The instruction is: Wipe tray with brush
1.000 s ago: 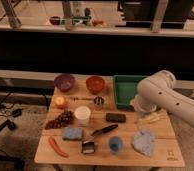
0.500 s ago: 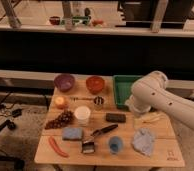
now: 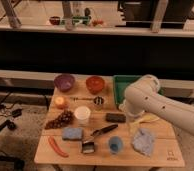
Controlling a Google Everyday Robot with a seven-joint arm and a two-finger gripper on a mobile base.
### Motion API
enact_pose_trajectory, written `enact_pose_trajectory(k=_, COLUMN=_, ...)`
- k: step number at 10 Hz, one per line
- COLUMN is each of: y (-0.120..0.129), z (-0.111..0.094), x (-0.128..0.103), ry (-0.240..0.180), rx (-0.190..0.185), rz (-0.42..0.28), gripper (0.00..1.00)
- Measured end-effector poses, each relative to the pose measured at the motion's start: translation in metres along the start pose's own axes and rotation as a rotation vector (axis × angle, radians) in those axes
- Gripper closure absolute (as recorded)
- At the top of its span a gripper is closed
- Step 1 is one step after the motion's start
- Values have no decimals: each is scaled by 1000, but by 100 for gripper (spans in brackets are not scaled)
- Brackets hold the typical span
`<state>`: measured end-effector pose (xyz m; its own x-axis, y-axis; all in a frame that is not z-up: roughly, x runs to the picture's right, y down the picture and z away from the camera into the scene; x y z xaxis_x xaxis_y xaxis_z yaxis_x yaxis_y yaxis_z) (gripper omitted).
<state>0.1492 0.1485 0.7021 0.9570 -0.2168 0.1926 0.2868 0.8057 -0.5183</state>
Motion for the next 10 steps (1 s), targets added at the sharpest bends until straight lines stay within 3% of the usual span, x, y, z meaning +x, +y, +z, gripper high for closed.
enact_pose_trajectory(k=5, y=-9, z=8, x=-29, ry=-9, rx=3, rz=-79, gripper=20)
enact_pose_trajectory(k=10, y=-20, z=23, x=-53, ry=-32, rx=-1, rz=-103, gripper=20)
